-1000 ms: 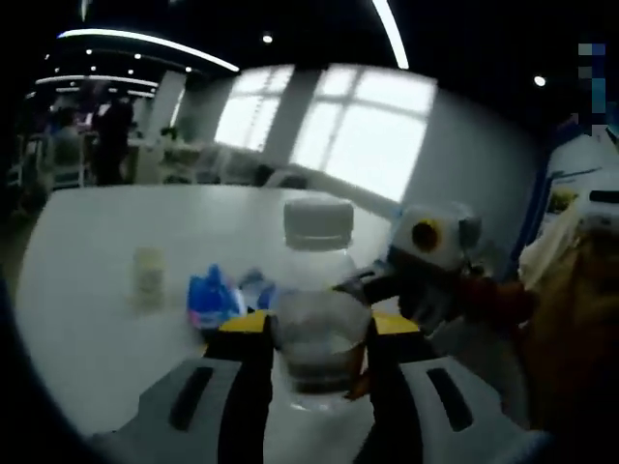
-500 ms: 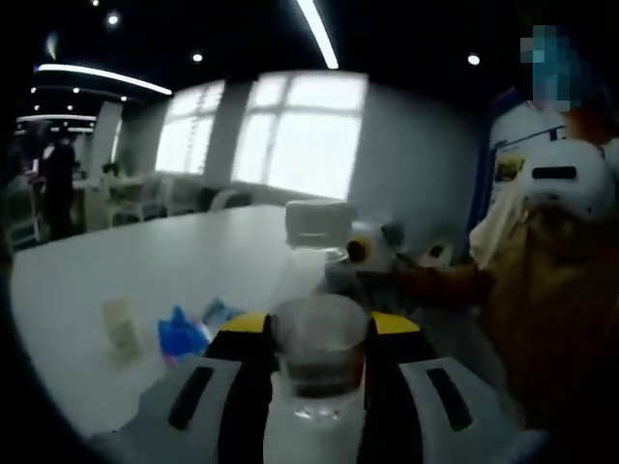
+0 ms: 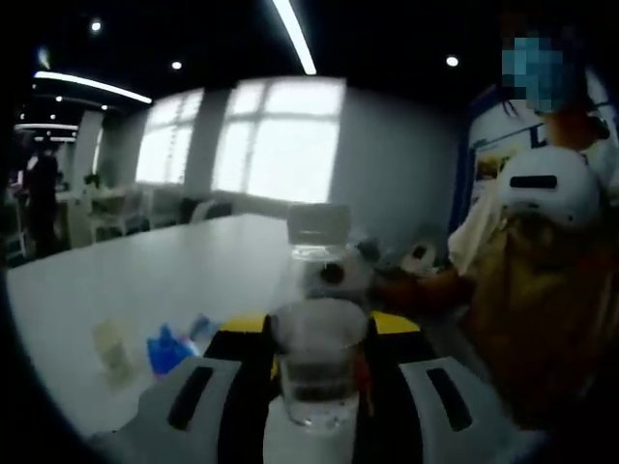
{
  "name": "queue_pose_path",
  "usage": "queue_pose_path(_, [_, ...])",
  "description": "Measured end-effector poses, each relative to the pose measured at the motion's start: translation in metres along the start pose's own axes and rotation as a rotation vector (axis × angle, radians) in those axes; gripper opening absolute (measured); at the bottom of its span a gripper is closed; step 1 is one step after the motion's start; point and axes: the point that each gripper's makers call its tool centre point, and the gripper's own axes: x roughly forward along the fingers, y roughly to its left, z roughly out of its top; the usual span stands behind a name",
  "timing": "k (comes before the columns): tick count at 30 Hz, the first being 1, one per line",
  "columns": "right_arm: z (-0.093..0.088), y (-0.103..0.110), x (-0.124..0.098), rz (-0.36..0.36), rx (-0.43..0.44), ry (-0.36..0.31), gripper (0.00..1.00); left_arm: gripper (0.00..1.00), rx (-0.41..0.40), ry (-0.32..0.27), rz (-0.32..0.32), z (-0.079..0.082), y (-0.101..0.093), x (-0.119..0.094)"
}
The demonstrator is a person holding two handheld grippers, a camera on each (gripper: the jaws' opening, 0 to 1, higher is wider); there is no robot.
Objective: Arrange the tabletop items into an orderly group along one side of the table until the central work area is clear of visible clutter.
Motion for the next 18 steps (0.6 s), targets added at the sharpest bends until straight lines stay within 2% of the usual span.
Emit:
queue_pose_path(4, [0.008, 0.003, -0.001, 0.025, 0.028, -0.045, 0.47, 0.35, -0.004, -0.028, -0.009, 0.007, -0.001, -0.001])
queue_pose_path(9, [0.014, 0.005, 0.001, 0.029, 0.022, -0.073, 0.48, 0.35, 0.002, -0.044, -0.009, 0.013, -0.002, 0.001])
queue_pose_path(18, [0.021, 0.006, 0.0, 0.023, 0.011, -0.1, 0.45, 0.35, -0.033, -0.071, -0.016, 0.019, 0.001, 0.002])
